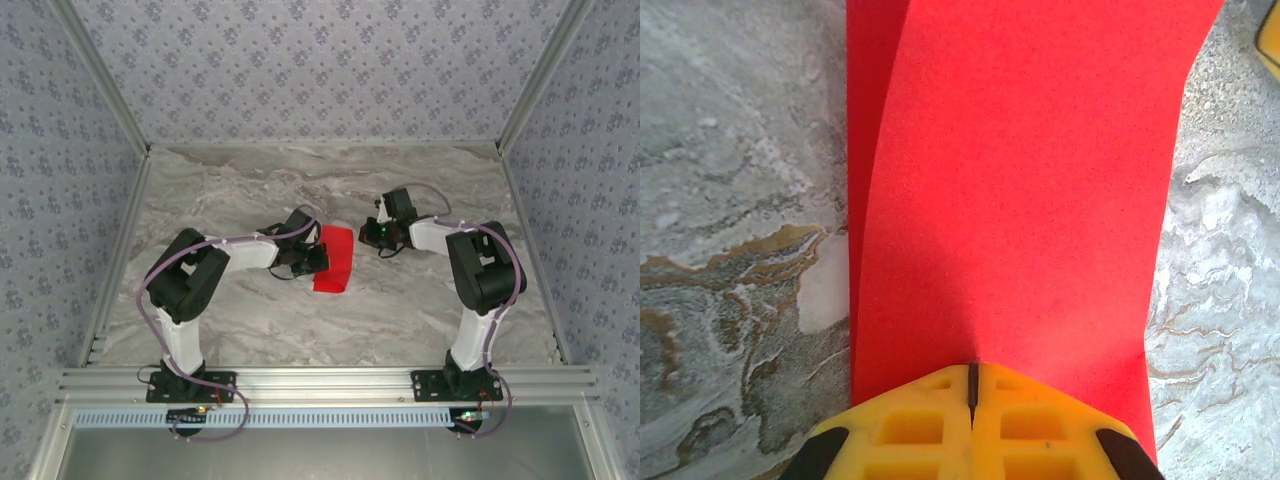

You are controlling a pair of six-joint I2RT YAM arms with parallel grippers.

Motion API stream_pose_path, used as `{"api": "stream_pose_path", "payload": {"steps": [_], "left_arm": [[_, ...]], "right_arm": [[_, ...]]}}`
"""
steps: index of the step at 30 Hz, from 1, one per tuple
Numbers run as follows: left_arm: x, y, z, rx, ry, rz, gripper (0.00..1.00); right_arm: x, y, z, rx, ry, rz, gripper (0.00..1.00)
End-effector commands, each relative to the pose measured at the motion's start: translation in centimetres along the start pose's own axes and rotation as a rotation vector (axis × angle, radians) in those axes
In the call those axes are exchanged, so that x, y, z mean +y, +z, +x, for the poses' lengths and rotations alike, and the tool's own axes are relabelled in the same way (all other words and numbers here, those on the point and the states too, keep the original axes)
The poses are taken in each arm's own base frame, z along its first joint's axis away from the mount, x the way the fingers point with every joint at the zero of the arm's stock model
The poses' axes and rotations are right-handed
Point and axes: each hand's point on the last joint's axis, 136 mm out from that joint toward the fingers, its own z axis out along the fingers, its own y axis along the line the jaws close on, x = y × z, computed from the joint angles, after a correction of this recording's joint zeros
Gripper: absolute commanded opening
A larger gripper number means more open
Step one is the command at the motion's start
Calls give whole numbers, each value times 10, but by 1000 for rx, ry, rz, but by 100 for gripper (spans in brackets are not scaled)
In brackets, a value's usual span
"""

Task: Fold a paper plane with a square sheet of paper (pick it up from the middle)
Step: Fold the square sheet of paper in half at the center of the table.

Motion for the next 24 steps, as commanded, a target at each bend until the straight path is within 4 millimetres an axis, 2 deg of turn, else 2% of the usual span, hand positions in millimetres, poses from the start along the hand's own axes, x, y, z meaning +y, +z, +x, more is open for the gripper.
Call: {"api": "stream_pose_path", "payload": {"steps": [1, 3, 7, 10, 12, 19, 21, 24], "left_arm": [[110, 10, 79, 243, -90, -383, 0], [110, 10, 79, 244, -90, -385, 0], [110, 10, 80, 245, -93, -388, 0], [111, 9, 81, 246, -93, -391, 0], [112, 9, 81, 248, -94, -392, 0], [113, 9, 83, 244, -98, -394, 0], [112, 10, 82, 241, -98, -392, 0], [110, 11, 81, 238, -95, -389, 0]], "right_arm": [[41, 1, 17, 22, -74, -104, 0], [49, 10, 23, 39, -68, -134, 0], [43, 30, 25, 69, -40, -125, 0], [31, 38, 19, 65, -18, -106, 0], [15, 40, 11, 48, 14, -90, 0], [-54, 24, -28, -36, 124, 24, 0], [-60, 14, -38, -59, 133, 34, 0], [-48, -3, -41, -75, 108, 15, 0]]}}
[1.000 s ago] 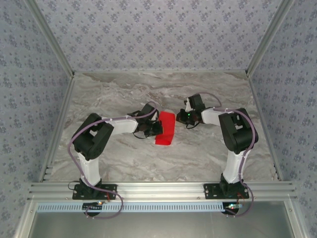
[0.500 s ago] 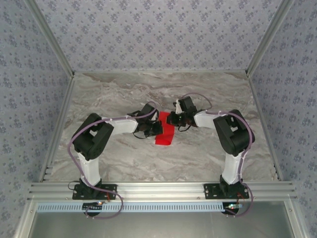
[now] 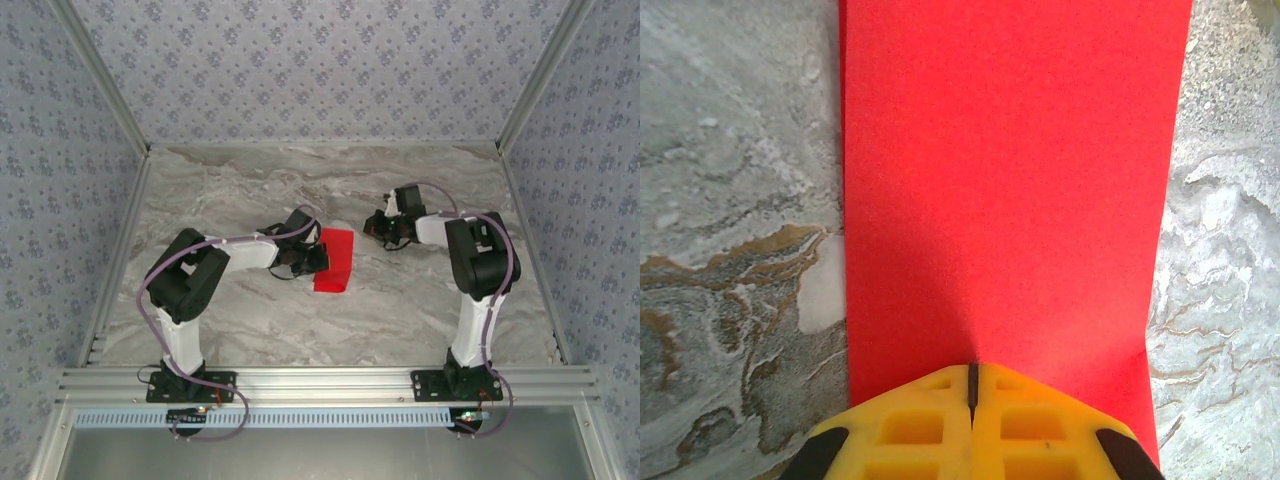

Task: Fold a paper plane with a square sheet of paper (pick it up from the middle)
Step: Fold the square sheet of paper in half at the center of the table.

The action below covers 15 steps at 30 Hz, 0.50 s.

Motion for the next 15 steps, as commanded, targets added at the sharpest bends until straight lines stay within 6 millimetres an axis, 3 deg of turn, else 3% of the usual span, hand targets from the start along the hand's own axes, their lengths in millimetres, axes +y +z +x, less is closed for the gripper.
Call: {"api": "stream_pose_path", "payload": {"steps": [1, 4, 8, 11, 15], "left_arm": [[109, 11, 80, 237, -94, -389, 0], [108, 11, 79, 234, -93, -389, 0], [108, 11, 77, 228, -91, -394, 0], [110, 10, 77, 224, -90, -402, 0], [109, 10, 76, 220, -88, -401, 0]], "right_arm": [[-6, -19, -4, -35, -19, 72, 0], [21, -28, 20, 2, -31, -28, 0], [51, -30, 70, 97, -63, -108, 0], [61, -30, 99, 148, -59, -110, 0], [63, -28, 122, 198, -55, -99, 0]]}}
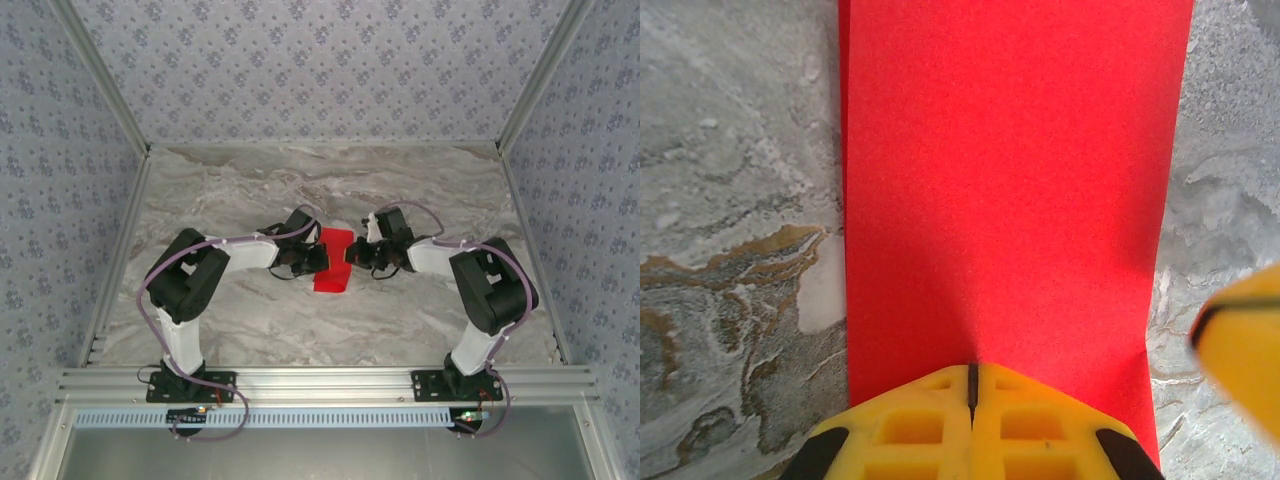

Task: Fold a paper plane with a square sheet of paper (pick it up from the middle)
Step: Fold the square sheet of paper in half at the center of the table.

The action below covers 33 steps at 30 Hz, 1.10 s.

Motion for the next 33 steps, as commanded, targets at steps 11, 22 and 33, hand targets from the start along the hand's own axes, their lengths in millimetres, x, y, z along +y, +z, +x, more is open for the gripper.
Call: {"api": "stream_pose_path", "payload": {"steps": [11, 22, 33], "left_arm": [[113, 11, 79, 221, -100, -407, 0], [117, 13, 82, 221, -102, -408, 0], [116, 15, 81, 221, -106, -402, 0]], "right_arm": [[-21, 21, 55, 171, 64, 45, 0], [-43, -21, 69, 145, 68, 112, 0], [20, 2, 50, 109, -20, 16, 0]]}}
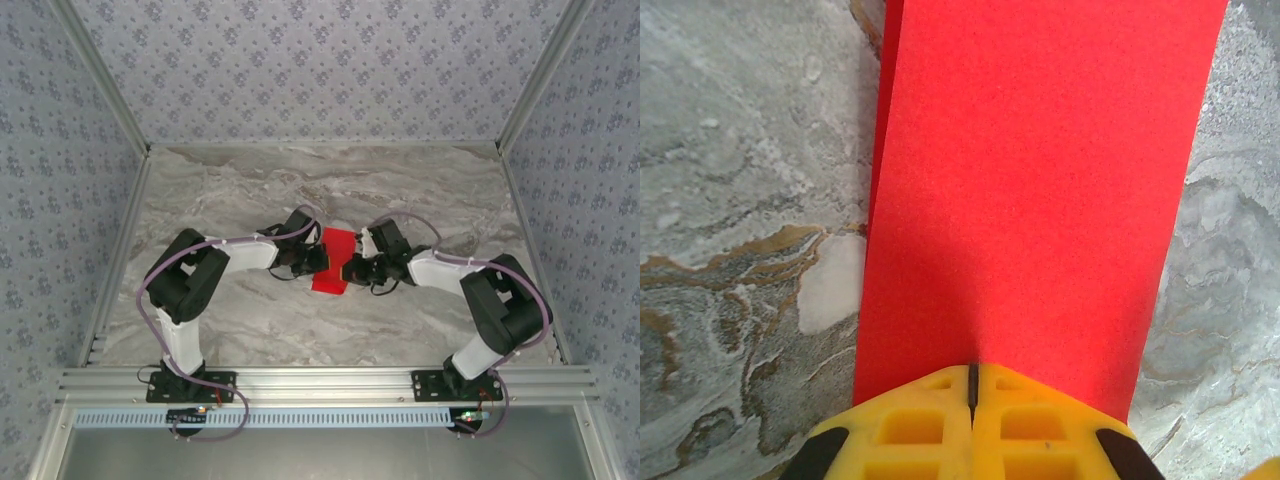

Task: Fold a paper plane with a square sheet of paper (pick it up from the middle)
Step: Fold the square sheet of paper in half at the center of the table, then rotate the square sheet of paper at the center of the table.

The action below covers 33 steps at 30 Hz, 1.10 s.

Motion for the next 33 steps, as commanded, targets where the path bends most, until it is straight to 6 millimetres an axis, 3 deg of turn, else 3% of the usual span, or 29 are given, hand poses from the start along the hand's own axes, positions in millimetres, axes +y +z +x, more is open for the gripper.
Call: {"api": "stream_pose_path", "payload": {"steps": [1, 9, 15, 18, 21, 27, 30, 33], "left_arm": [[115, 14, 80, 224, -105, -408, 0], [116, 14, 81, 225, -103, -413, 0], [117, 16, 80, 223, -104, -410, 0], [117, 16, 80, 224, -101, -410, 0], [116, 17, 80, 226, -98, -410, 0], [114, 15, 78, 225, -90, -406, 0], [112, 15, 77, 224, -88, -403, 0], [110, 15, 74, 219, -87, -398, 0]], "right_arm": [[0, 16, 3, 24, 30, 6, 0], [-25, 31, 42, 129, 69, 62, 0], [-64, 18, 79, 179, 118, 157, 0], [-77, 10, 85, 161, 142, 159, 0], [-67, 2, 72, 118, 126, 114, 0], [-16, -20, 16, -28, 19, 34, 0], [-7, -18, -7, -64, -35, 40, 0], [-12, -4, -22, -64, -26, 60, 0]]}}
